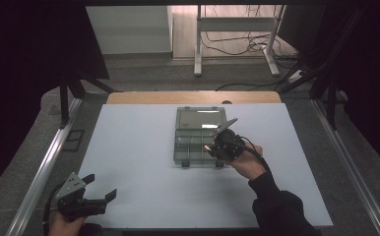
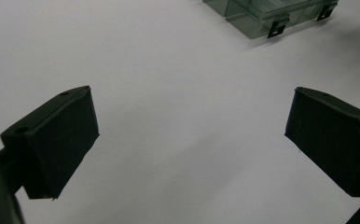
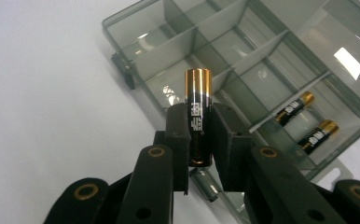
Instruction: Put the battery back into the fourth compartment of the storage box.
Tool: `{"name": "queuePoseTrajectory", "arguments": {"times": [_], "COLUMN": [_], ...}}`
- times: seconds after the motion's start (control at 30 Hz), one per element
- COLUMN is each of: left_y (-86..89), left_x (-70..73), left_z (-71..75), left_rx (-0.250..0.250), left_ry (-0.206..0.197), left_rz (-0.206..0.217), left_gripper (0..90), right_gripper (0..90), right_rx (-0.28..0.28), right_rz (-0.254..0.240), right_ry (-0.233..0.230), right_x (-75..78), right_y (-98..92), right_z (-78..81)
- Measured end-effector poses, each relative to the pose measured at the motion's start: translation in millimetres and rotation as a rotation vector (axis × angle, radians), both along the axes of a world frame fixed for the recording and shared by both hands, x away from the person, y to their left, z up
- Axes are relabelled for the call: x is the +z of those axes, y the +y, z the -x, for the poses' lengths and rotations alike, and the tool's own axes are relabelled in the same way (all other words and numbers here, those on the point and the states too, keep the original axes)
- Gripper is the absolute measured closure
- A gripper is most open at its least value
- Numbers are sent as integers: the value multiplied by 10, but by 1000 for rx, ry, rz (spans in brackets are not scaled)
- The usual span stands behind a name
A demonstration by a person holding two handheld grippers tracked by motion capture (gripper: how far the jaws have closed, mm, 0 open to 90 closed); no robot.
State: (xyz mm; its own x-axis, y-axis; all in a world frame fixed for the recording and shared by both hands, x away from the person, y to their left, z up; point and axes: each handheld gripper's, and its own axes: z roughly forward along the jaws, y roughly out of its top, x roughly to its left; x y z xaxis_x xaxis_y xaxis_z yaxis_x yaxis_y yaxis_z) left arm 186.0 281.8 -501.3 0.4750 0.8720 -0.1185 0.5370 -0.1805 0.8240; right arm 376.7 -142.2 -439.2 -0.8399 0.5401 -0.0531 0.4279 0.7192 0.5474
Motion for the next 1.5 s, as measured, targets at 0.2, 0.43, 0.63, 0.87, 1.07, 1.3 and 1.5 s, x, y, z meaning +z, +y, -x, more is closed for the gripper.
{"name": "queuePoseTrajectory", "arguments": {"times": [0.2, 0.43, 0.63, 0.87, 1.07, 1.3, 1.5], "left_y": [0, 2, 6, 7, 10, 12, 18], "left_x": [0, -1, -2, -3, -2, -3, -4], "left_z": [-1, -2, -3, -4, -5, -5, -7], "left_rx": [0, 0, 1, 1, 2, 3, 4], "left_ry": [0, 1, 2, 3, 5, 5, 5], "left_rz": [1, 3, 5, 7, 10, 12, 16], "left_gripper": [29, 29, 29, 29, 29, 29, 29], "right_gripper": [764, 764, 764, 764, 764, 763, 763], "right_rx": [-22, -47, -71, -103, -141, -190, -218], "right_rz": [-4, -6, 2, 19, 26, 34, 44], "right_ry": [-2, -3, 3, -4, -4, 6, 16], "right_x": [13, 22, 19, 5, 2, -66, -156], "right_y": [-54, -94, -109, -150, -186, -241, -258], "right_z": [-84, -195, -281, -397, -496, -638, -735]}}
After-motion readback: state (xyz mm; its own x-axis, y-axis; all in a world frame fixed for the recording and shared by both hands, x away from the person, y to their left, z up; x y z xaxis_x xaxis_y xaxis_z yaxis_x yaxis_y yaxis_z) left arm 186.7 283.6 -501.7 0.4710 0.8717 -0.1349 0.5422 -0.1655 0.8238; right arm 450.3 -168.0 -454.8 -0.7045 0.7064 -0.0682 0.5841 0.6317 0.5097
